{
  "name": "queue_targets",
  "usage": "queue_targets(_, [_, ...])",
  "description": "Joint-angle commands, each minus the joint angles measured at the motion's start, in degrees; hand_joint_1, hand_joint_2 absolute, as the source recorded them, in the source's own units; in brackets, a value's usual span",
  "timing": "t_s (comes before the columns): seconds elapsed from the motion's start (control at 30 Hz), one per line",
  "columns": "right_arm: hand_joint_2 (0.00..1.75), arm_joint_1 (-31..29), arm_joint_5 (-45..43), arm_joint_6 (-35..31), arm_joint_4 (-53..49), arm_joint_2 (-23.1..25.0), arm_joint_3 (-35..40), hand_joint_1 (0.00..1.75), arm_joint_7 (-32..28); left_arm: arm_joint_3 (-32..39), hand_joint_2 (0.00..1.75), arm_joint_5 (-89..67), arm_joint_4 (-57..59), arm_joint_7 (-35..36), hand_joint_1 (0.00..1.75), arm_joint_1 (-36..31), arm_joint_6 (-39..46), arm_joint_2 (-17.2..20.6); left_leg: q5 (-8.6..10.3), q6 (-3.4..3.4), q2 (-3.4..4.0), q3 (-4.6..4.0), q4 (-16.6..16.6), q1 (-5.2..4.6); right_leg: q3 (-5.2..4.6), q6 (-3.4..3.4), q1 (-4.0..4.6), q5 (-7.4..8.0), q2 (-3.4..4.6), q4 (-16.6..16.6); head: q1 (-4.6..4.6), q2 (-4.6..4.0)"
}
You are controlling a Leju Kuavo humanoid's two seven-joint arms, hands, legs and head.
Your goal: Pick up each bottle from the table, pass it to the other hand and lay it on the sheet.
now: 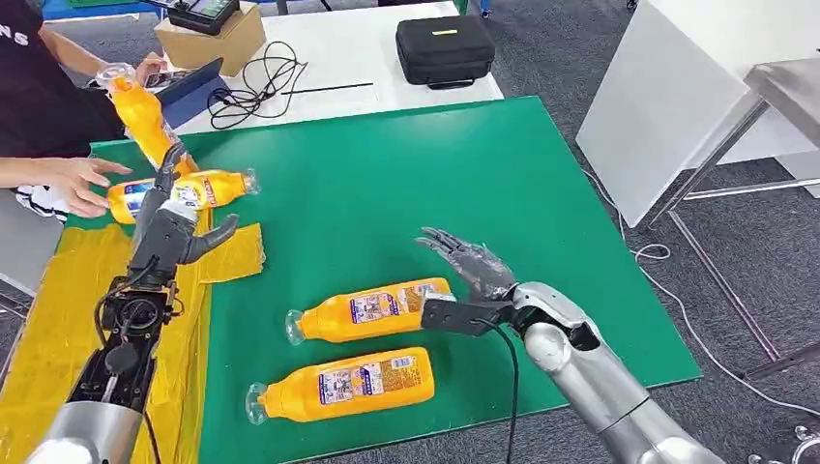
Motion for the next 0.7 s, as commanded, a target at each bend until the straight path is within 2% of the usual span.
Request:
queue_targets(0.03, [1.75,-8.0,-0.1,2.2,9.9,-2.4,8.7,0.00,0.6,-3.1,1.75,1.5,-0.6,0.8,0.00,-0.3,-0.1,-0.4,-0.14,-0.10,0.17,0.26,0.1,0.06,0.26,-0.07,0.07,-0.08,0.08,0.0,-0.02,0.00])
queue_targets(0.43, [1.75,-8.6,0.2,0.6,14.1,0.6,12.1,0.00,1.8,-3.5,1.75,1.7,-1.2,1.3,0.00,1.1,0.6,-1.3,-0.22,-0.14,0.25,0.45,0.0,0.09,0.44,-0.10,0.11,-0.14,0.15,0.0,0.00,0.00])
queue_targets(0.6, [1.75,-9.6,0.3,0.5,15.1,1.7,12.6,0.00,1.9,-3.4,1.75,1.9,-1.2,1.3,0.00,1.1,0.7,-1.4,-0.11,-0.10,0.17,0.24,0.0,0.05,0.22,-0.07,0.06,-0.07,0.09,0.0,-0.02,0.00])
queue_targets(0.7, [1.75,-12.1,-0.5,1.1,17.4,3.0,14.5,0.00,1.2,-3.1,1.75,2.1,-1.3,1.5,0.00,0.7,0.5,-1.5,-0.18,-0.14,0.19,0.35,0.1,0.08,0.35,-0.10,0.10,-0.13,0.08,0.0,-0.02,0.00])
